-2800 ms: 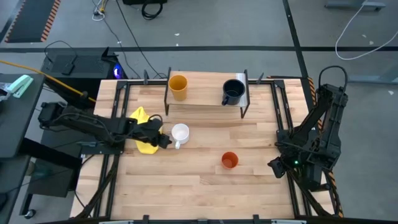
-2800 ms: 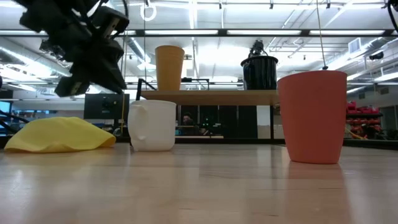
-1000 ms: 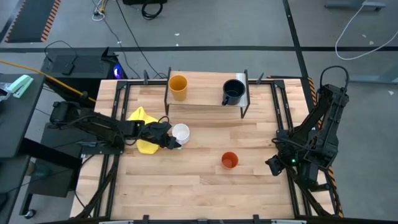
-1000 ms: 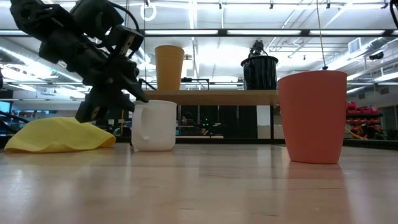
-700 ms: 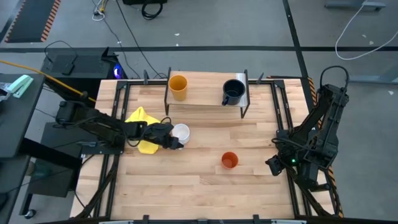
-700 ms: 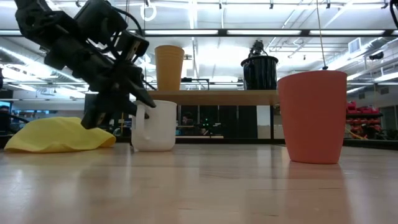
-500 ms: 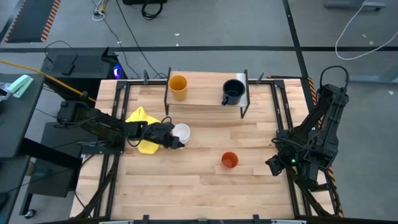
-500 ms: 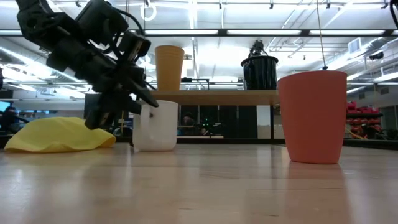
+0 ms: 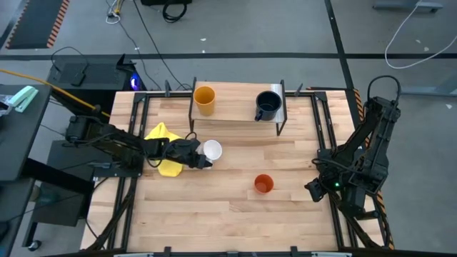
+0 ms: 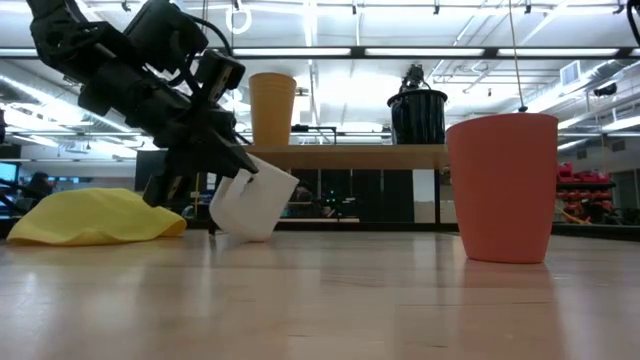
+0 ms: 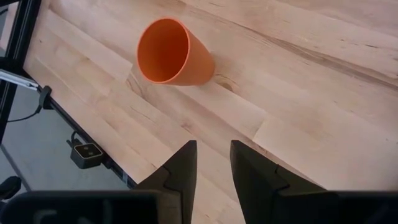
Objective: Stack small to large cups/mugs on shelf
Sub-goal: Put the white mug on the shelf
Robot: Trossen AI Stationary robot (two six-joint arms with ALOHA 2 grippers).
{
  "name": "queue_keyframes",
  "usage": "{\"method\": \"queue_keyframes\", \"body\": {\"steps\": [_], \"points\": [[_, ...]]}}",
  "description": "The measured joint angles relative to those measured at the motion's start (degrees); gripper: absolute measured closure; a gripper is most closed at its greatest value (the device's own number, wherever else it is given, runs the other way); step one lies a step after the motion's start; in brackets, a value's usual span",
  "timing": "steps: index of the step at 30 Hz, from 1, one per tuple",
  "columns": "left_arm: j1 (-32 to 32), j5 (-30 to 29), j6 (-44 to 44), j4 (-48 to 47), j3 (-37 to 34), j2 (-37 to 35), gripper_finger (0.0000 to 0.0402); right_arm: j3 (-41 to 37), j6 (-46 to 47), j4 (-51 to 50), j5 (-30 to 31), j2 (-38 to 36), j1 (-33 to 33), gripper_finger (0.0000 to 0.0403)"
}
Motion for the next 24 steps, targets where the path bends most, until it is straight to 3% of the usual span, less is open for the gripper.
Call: {"method": "queue_keyframes", "body": {"steps": [5, 15, 19, 24], "points": [[0.0, 0.0, -1.2, 2.9, 0.0, 0.0, 0.0369, 0.0, -0.1, 0.0, 0.0, 0.0, 0.0, 0.0298], [1.0, -1.9, -1.5, 23.1, 0.0, -0.1, 0.0376, 0.0, -0.1, 0.0, 0.0, 0.0, 0.0, 0.0298], [1.6, -2.0, -2.2, 24.4, 1.7, 0.0, 0.0375, 0.0, -0.1, 0.0, 0.0, 0.0, 0.0, 0.0298], [1.8, -2.2, 1.9, 22.0, 8.8, 0.0, 0.0380, 0.0, -0.1, 0.0, 0.0, 0.0, 0.0, 0.0298]]}}
